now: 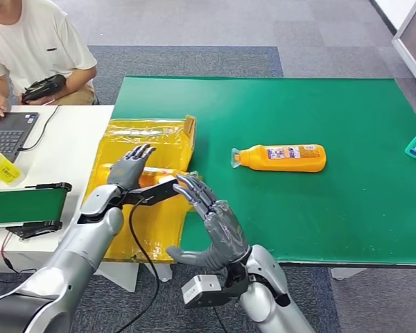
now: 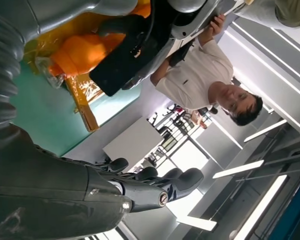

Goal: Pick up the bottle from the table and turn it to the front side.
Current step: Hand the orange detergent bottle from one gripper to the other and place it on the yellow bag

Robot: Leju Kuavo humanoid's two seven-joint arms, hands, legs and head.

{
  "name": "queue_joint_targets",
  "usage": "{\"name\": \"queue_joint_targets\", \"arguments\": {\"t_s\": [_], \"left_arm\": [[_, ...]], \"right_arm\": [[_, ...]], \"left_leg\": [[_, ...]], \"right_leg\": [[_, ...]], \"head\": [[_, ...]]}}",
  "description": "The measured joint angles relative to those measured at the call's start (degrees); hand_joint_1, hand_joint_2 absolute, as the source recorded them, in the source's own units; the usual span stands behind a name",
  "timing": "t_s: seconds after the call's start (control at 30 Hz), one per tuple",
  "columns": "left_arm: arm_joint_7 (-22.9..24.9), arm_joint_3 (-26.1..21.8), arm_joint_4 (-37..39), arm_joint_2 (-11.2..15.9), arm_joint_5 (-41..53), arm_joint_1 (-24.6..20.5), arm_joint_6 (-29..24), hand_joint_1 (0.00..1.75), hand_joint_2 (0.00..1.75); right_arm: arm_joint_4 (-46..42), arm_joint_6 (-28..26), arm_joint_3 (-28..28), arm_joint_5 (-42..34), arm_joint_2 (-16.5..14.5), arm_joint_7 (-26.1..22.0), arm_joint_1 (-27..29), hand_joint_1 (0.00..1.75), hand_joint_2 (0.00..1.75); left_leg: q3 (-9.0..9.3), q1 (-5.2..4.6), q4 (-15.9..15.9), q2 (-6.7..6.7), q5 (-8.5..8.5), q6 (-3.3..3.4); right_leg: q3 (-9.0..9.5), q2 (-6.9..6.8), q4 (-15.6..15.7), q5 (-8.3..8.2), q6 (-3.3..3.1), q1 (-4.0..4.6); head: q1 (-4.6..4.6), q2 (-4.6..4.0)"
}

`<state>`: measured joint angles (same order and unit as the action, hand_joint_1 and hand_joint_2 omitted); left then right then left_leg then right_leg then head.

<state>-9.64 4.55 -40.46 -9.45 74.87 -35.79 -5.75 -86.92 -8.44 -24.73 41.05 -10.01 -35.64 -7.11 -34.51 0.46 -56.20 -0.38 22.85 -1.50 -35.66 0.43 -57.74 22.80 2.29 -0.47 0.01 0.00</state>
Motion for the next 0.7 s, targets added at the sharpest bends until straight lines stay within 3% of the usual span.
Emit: {"name": "queue_joint_targets", "arguments": {"t_s": [0.1, 0.23, 0.37, 0.7], "left_arm": [[-4.9, 2.69, -7.41, 1.51, -10.71, 3.13, 6.74, 0.0, 1.75], [-7.23, 8.71, -20.25, 6.59, -24.34, 8.89, 12.26, 0.0, 1.75], [-7.13, 13.41, -29.82, 11.22, -28.75, 12.8, 13.28, 0.0, 1.75], [-7.28, 18.76, -42.48, 17.59, -33.51, 17.84, 11.25, 0.0, 1.75]], "right_arm": [[-0.32, -0.46, 0.47, 0.02, 0.15, 0.19, 0.59, 0.0, 1.75], [-0.97, -1.17, 1.33, 0.02, 0.5, 0.23, 1.45, 0.0, 1.75], [-1.62, -1.58, 1.72, 0.06, 0.84, 0.28, 1.92, 0.0, 1.75], [-2.94, -2.0, 2.26, 0.19, 1.06, 0.44, 2.46, 0.0, 1.75]], "left_leg": [[-0.01, 0.0, 0.0, 0.01, 0.01, 0.0], [-0.03, 0.01, 0.01, 0.02, 0.02, -0.01], [-0.08, 0.02, 0.01, 0.02, 0.02, -0.01], [-0.09, 0.01, 0.01, 0.03, 0.01, 0.01]], "right_leg": [[-0.01, 0.03, 0.0, 0.0, 0.0, 0.01], [-0.07, 0.03, -0.01, 0.02, -0.02, 0.03], [-0.1, 0.01, 0.0, 0.06, -0.04, 0.04], [-0.11, 0.03, 0.0, 0.02, 0.01, 0.01]], "head": [[-0.01, 0.0], [-0.02, 0.0], [-0.01, 0.0], [-0.01, 0.0]]}}
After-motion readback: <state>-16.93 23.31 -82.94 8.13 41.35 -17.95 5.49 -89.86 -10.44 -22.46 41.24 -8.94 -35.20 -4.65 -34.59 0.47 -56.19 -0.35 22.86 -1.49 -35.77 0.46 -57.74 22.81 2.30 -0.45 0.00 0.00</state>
